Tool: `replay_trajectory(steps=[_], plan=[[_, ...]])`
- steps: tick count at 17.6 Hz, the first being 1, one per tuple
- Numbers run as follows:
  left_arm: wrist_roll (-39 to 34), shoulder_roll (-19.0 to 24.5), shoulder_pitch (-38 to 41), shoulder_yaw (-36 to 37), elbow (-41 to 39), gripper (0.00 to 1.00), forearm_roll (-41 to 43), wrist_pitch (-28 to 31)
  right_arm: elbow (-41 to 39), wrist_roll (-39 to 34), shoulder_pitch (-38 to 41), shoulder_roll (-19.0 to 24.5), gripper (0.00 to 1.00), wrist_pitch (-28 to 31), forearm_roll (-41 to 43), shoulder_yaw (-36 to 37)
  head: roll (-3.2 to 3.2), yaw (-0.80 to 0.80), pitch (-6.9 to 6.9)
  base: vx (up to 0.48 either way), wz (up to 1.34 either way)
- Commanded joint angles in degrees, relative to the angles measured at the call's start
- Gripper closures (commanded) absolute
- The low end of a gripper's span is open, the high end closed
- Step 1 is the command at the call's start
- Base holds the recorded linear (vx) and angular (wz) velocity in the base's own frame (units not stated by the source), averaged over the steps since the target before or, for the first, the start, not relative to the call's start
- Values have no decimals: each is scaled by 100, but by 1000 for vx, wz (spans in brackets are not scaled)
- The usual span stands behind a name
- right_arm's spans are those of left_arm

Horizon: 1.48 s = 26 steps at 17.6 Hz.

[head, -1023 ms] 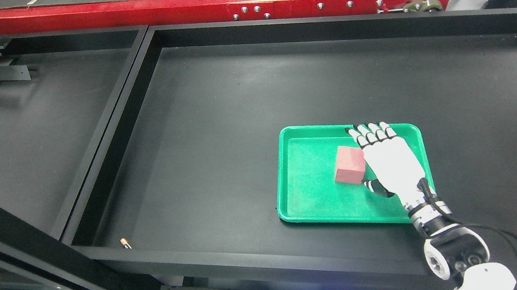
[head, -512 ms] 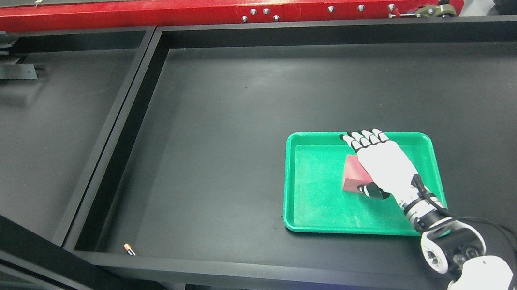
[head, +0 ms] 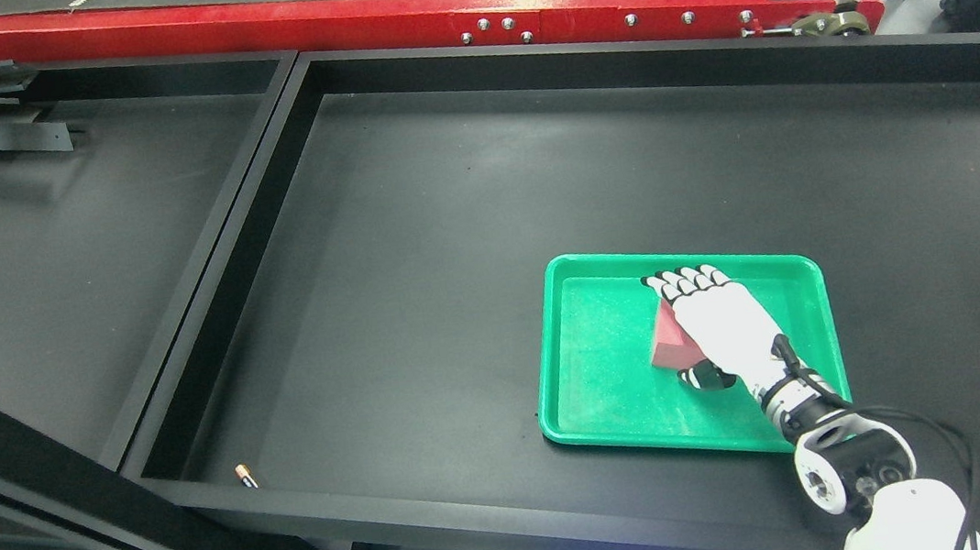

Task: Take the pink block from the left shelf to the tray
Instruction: 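Close the right hand around the pink cube and lift it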

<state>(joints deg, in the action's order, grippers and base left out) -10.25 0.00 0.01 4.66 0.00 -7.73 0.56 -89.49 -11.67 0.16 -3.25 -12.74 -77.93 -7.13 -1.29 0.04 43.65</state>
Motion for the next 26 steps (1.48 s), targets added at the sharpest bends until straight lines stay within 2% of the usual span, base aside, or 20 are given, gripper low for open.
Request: replay_trajectory(steps=[1, 4, 10, 12, 14, 15, 20, 23, 26], plan=[[-4, 100, -168, 0, -100, 0, 0, -3, 266, -54, 46, -9, 1, 0, 14, -8, 0, 0, 0, 0, 0], [-4, 100, -168, 0, -100, 0, 0, -3, 336, -28, 10, 0, 6, 0, 32, -8, 0, 0, 0, 0, 0], [-4, 100, -168, 0, -100, 0, 0, -3, 371, 16, 2, -9, 41, -255, 348, 45, 0, 0, 0, 0, 0], [-4, 100, -176, 0, -100, 0, 0, -3, 380, 16, 10, 0, 63, -395, 357, 80, 0, 0, 0, 0, 0], [-4, 100, -168, 0, -100, 0, 0, -3, 380, 25, 19, 0, 89, -536, 479, 98, 0, 0, 0, 0, 0], [-4, 100, -168, 0, -100, 0, 0, -3, 380, 77, 28, 0, 97, -632, 680, 159, 0, 0, 0, 0, 0], [-4, 100, -168, 0, -100, 0, 0, -3, 319, 981, 28, -35, 98, -958, 1577, 729, 0, 0, 0, 0, 0], [-4, 100, -168, 0, -100, 0, 0, -3, 143, 1579, 19, -62, 97, -1230, 2587, 1186, 0, 0, 0, 0, 0], [-4, 100, -176, 0, -100, 0, 0, -3, 46, 1957, 45, -71, 97, -1406, 3089, 1477, 0, 0, 0, 0, 0]])
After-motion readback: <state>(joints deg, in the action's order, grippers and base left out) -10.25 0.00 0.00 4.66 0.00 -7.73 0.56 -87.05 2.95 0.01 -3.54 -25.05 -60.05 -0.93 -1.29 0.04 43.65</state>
